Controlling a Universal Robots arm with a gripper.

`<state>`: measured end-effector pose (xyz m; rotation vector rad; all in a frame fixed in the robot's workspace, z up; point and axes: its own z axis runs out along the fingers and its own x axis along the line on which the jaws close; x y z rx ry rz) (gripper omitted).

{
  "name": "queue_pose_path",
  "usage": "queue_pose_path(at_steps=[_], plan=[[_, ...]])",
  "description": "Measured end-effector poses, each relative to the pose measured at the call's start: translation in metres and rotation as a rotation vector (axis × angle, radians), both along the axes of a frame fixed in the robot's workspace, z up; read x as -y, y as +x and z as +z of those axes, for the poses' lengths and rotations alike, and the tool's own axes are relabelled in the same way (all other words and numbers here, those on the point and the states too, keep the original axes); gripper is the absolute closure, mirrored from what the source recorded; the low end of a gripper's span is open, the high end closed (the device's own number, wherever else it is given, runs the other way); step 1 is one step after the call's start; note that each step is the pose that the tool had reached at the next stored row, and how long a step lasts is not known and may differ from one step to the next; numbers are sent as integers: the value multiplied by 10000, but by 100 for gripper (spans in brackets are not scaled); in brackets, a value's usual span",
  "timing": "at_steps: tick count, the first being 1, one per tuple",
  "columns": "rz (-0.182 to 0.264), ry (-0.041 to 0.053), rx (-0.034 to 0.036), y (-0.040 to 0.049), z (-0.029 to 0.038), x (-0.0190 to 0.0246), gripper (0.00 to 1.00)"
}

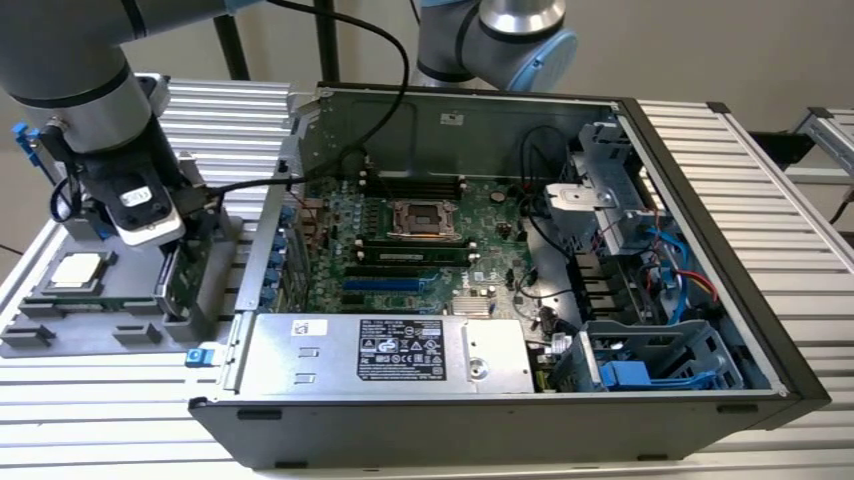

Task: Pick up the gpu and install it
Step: 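Pick up the gpu and move the gpu toward the slot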

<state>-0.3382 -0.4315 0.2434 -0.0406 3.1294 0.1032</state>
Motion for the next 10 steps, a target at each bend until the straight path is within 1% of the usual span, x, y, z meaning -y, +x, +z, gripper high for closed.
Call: queue_pose_path(at_steps=[10], plan=[[0, 0, 0, 0, 88, 0, 100]])
